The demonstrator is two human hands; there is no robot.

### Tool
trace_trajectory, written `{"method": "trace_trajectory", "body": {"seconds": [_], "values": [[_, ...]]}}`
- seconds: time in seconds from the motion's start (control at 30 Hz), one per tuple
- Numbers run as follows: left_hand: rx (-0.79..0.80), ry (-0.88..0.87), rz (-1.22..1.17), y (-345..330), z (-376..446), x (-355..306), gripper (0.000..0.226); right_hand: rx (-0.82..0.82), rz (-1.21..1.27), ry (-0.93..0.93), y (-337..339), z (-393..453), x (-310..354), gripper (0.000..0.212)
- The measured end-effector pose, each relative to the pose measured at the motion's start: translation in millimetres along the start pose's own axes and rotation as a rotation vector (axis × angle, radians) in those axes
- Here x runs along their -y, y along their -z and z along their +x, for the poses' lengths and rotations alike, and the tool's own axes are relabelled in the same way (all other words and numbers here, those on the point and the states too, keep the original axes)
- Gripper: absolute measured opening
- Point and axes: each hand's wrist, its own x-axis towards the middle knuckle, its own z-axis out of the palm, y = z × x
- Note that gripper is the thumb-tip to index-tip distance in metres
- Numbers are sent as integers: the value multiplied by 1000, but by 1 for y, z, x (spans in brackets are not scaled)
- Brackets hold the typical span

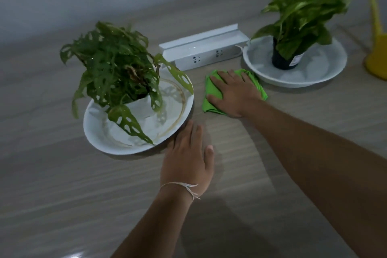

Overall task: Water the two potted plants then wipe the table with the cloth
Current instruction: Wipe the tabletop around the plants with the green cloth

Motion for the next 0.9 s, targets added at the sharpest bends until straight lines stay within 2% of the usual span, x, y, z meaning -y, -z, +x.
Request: {"method": "trace_trajectory", "body": {"seconds": [0.17,0.33,0.5,0.7,0.9], "values": [[-24,-1,-1,-1,0,-3,70,17,23,-15,-1,-24,-2,76],[-54,-9,-34,0,-2,-3,69,16,20,-76,-3,-86,-1,76],[-67,12,-126,5,-31,-4,63,-11,-13,-155,-7,-155,14,87],[-79,-26,-154,11,-126,52,58,-57,-27,-214,-19,-229,99,84],[-142,127,-91,33,-218,185,52,-84,8,-72,-34,-293,238,82]]}}
